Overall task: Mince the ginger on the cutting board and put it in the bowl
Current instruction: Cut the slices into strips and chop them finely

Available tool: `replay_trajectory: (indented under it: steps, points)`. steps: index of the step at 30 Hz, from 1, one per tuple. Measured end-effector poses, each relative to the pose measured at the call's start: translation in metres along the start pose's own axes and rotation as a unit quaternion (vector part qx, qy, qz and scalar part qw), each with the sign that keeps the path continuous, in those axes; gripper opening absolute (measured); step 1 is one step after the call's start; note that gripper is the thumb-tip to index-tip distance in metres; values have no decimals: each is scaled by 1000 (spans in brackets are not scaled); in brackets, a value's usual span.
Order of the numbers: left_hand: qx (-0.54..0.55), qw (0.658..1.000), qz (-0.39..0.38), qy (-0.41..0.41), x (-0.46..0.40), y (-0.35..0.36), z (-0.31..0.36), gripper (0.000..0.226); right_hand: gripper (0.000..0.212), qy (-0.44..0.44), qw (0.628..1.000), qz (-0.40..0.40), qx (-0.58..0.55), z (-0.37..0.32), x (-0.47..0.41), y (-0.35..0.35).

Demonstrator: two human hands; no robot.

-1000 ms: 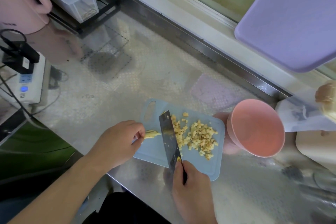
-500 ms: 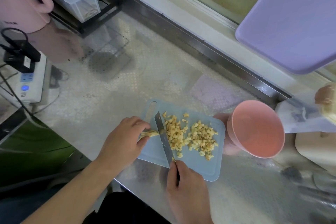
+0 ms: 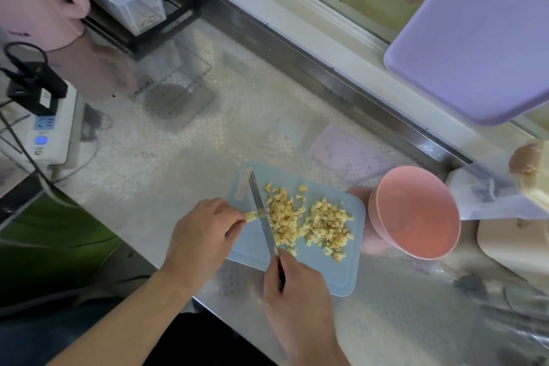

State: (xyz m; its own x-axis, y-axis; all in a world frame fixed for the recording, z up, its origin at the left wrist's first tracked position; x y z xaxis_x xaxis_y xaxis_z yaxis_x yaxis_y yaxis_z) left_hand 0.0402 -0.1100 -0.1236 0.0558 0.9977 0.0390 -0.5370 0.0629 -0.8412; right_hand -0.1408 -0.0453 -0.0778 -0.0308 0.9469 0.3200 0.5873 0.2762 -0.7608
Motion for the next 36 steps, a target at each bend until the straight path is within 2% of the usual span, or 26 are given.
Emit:
replay_trajectory:
  steps: [4, 9, 14, 20, 28, 36]
  points:
    - [7, 1000, 6, 9, 0, 2, 1, 12, 33, -6, 1000, 6, -6, -2, 3, -4]
    - [22, 999, 18, 16, -3, 5, 1, 14, 38, 6, 999, -38, 37, -7, 1, -2]
    - [36, 999, 17, 33, -3, 8, -4, 10, 27, 8, 997, -50, 58, -16, -7, 7]
    - [34, 998, 22, 47, 2, 7, -1, 7, 42, -10, 1000, -19, 23, -12, -6, 3]
    - [37, 998, 19, 56, 5, 8, -7, 10, 37, 1, 999, -43, 32, -15, -10, 9]
    - [50, 997, 31, 53, 6, 7, -5, 10, 39, -22, 999, -27, 4, -17, -3, 3]
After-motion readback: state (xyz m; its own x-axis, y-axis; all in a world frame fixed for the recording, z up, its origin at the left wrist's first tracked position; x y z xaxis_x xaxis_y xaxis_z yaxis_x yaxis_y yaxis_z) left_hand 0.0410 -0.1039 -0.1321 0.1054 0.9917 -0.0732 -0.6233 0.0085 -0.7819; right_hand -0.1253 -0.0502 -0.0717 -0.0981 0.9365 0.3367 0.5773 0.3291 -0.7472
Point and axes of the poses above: each hand's wrist, its own x-axis away from the middle knuckle, its own y-axis out of the palm, z = x × y, the point moved 1 cm from there along -x, towards the middle knuckle, and after that the axes turned 4 degrees about -y, right-handed, at the moved point
